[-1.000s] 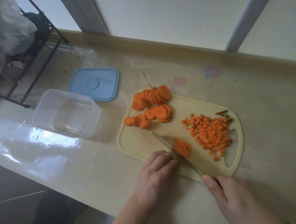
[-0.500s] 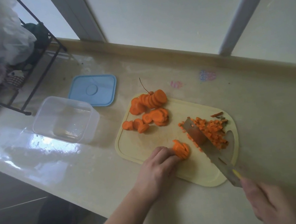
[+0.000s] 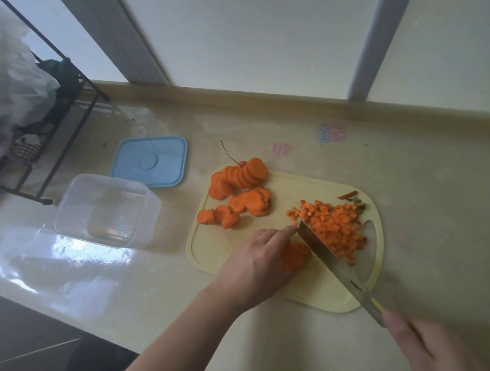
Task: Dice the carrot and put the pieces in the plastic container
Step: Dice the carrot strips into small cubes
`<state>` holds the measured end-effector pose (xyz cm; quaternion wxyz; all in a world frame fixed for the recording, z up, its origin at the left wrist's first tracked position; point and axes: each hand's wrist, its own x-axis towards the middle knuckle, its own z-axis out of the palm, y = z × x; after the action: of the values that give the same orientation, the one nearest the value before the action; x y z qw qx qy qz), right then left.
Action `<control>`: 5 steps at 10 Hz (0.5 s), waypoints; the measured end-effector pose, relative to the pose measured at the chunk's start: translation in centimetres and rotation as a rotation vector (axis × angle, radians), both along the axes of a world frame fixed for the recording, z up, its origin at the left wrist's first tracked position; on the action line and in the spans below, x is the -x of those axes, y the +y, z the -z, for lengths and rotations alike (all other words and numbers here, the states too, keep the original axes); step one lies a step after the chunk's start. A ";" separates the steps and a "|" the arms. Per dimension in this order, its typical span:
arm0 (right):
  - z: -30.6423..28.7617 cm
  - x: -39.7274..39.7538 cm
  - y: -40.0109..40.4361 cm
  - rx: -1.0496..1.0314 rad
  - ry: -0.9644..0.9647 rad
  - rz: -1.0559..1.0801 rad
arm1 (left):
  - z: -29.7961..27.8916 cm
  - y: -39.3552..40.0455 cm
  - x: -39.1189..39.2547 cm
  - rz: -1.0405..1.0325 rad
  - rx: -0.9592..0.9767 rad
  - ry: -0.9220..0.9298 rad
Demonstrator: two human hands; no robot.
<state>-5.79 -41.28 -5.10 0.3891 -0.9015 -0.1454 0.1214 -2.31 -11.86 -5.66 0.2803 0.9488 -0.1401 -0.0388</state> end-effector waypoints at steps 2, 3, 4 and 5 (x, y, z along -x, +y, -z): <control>-3.2 -0.4 2.5 0.085 0.374 0.141 | 0.0 0.2 -0.1 0.025 0.051 0.042; -3.5 -1.4 1.5 0.177 0.368 0.169 | 0.9 0.7 -0.1 0.115 0.050 0.021; -3.7 -2.1 1.9 0.236 0.410 0.113 | 1.6 1.0 0.0 0.126 0.034 0.018; -3.9 -2.6 1.4 0.188 0.366 0.136 | 1.7 1.2 -0.4 0.173 0.008 -0.027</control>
<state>-3.21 -39.84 -1.20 0.3307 -0.9045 0.0008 0.2694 -1.90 -10.68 -7.41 0.2776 0.9325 -0.2256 -0.0496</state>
